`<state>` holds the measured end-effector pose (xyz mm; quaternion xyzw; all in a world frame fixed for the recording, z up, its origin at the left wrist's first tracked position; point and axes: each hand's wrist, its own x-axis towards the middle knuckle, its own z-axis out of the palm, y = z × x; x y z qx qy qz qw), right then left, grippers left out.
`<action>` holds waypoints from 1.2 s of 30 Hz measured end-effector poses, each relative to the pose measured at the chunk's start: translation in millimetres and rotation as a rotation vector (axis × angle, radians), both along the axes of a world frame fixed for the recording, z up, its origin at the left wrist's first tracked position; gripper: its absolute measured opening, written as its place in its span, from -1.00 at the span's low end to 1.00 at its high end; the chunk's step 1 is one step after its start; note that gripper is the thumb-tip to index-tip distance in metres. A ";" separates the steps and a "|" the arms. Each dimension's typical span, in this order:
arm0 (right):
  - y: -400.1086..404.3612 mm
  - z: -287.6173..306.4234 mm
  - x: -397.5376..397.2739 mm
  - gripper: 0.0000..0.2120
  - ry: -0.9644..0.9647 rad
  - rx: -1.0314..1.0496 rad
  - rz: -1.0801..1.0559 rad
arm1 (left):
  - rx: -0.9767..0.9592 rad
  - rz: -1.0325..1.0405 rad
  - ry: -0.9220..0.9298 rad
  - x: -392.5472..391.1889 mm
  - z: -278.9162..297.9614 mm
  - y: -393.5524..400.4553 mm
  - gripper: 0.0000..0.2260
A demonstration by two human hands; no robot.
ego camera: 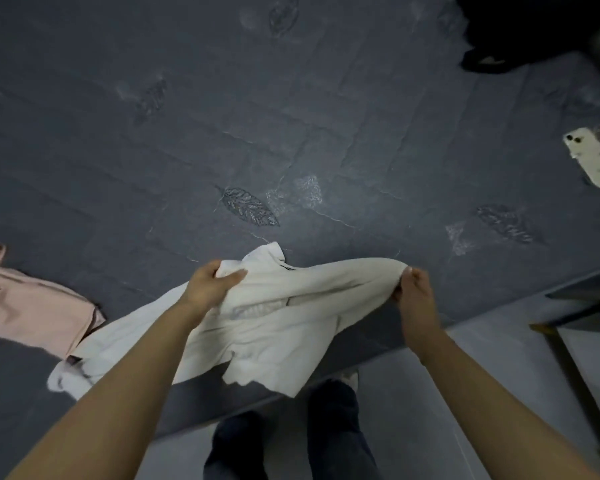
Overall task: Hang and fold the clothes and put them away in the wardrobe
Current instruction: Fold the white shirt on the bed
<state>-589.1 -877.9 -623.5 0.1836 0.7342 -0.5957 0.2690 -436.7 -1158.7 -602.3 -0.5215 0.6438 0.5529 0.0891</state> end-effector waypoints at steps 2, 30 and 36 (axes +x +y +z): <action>1.0 -14.5 6.7 -0.80 -0.109 -0.059 -0.020 | 0.089 -0.077 -0.012 12.8 -4.5 5.8 -0.82; 47.9 389.6 1.3 -0.47 0.409 0.081 0.357 | 0.360 -0.840 0.315 -40.3 354.4 -44.2 -0.72; 77.9 542.8 24.1 -0.60 0.736 0.174 0.358 | 0.204 -1.102 0.327 -51.0 479.7 -54.3 -0.49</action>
